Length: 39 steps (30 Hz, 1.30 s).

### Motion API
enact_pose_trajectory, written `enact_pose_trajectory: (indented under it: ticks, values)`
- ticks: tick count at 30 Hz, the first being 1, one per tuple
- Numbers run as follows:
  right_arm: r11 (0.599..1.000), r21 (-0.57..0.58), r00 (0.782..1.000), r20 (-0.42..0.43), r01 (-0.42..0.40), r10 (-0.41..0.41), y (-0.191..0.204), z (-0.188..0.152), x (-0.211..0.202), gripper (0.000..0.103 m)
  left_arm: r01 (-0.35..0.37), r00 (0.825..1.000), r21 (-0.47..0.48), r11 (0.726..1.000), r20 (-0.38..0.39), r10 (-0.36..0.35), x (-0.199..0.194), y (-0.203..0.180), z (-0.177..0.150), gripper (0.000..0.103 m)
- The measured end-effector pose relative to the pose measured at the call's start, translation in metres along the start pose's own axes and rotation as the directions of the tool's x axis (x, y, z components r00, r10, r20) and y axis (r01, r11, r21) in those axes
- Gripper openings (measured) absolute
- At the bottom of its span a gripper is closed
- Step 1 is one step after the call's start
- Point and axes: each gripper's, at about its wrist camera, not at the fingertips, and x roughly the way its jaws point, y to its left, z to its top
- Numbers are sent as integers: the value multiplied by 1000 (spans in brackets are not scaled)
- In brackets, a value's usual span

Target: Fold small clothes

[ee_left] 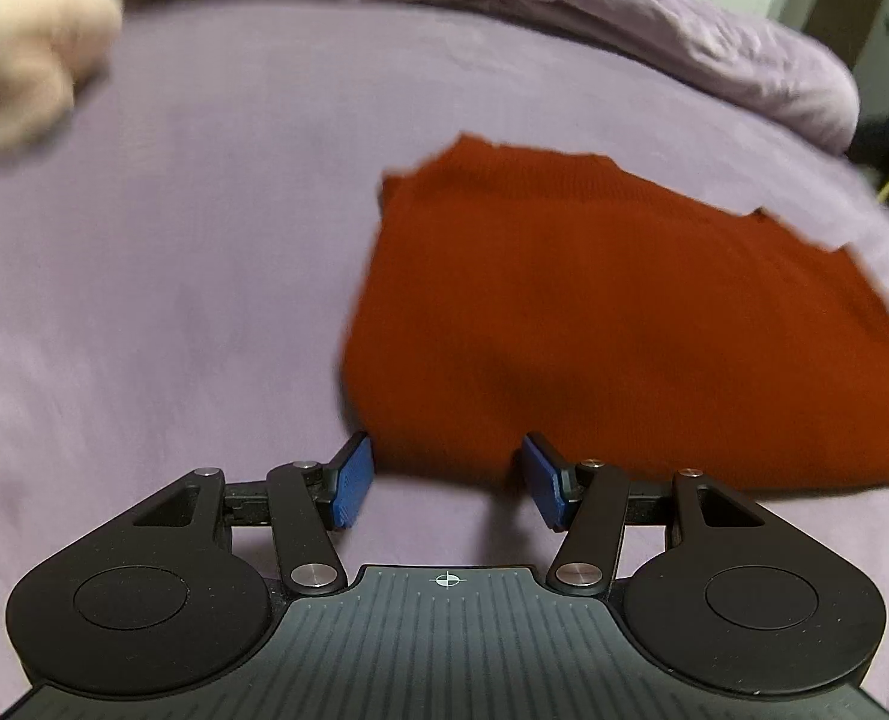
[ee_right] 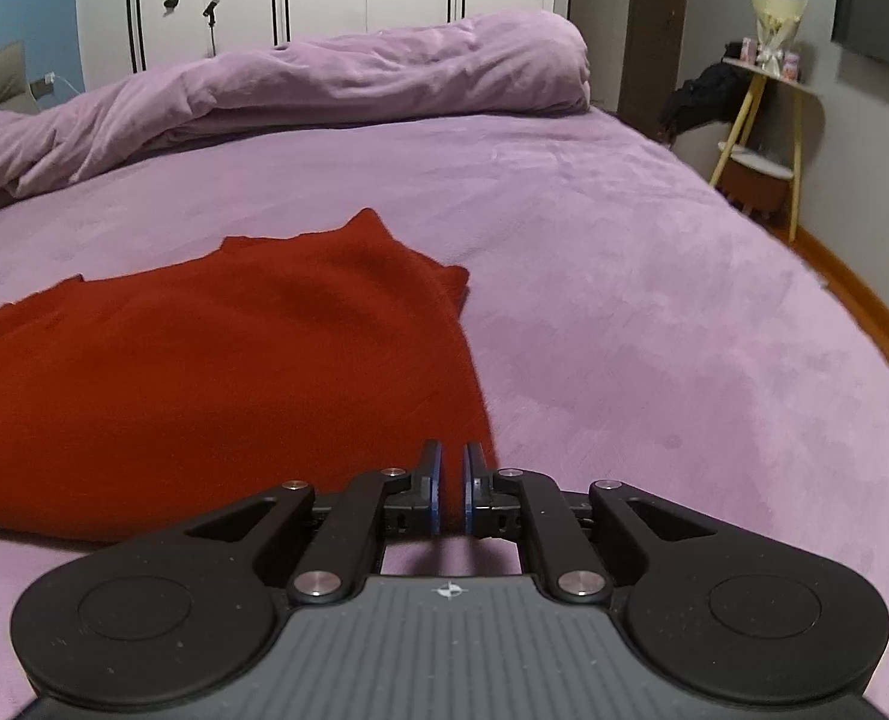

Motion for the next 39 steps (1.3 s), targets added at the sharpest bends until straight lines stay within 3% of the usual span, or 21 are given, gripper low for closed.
enact_pose_trajectory:
  ticks: [2,5,6,9,16,19,24,27,30,31,34,35,38,39]
  values:
    - [999,38,1000,-10,-24,24,-1,-2,-2,8,111,993,-103,988,-23,-114,1,13,-5,58]
    - [995,78,998,-19,-56,57,0,-2,-4,12,223,973,-246,943,-5,-231,6,31,-6,58]
    - [994,87,997,-19,-68,69,2,-2,-6,12,244,966,-306,920,-4,-257,9,37,-6,58]
    - [988,107,993,-15,-111,113,11,-1,-10,12,333,932,-472,816,35,-360,22,54,-5,55]
    - [969,67,972,24,-236,235,65,-3,-20,12,408,890,-676,614,143,-434,55,74,-2,28]
    - [950,18,950,19,-312,312,104,-5,-19,12,420,881,-719,554,174,-441,66,78,0,24]
    - [915,-72,917,27,-396,399,172,-4,-14,10,448,861,-755,479,221,-458,79,87,1,24]
    - [899,-102,901,34,-427,432,207,-4,-8,9,454,860,-758,469,234,-453,85,88,4,23]
    - [903,-125,911,-12,-410,412,234,-12,11,9,468,857,-753,463,258,-446,85,88,7,23]
    - [907,-133,916,-23,-400,401,238,-17,16,9,473,857,-739,479,262,-444,83,87,8,22]
    - [899,-190,917,-10,-394,399,241,-19,10,9,489,864,-656,576,271,-425,67,82,9,21]
    - [897,-177,911,1,-405,411,237,-16,6,9,494,864,-634,596,278,-420,62,80,9,21]
    - [902,-167,909,57,-399,413,229,-16,-1,9,502,863,-598,624,300,-407,55,76,8,22]
    - [901,-163,912,20,-401,409,231,-18,5,9,489,870,-607,626,288,-399,57,75,8,22]
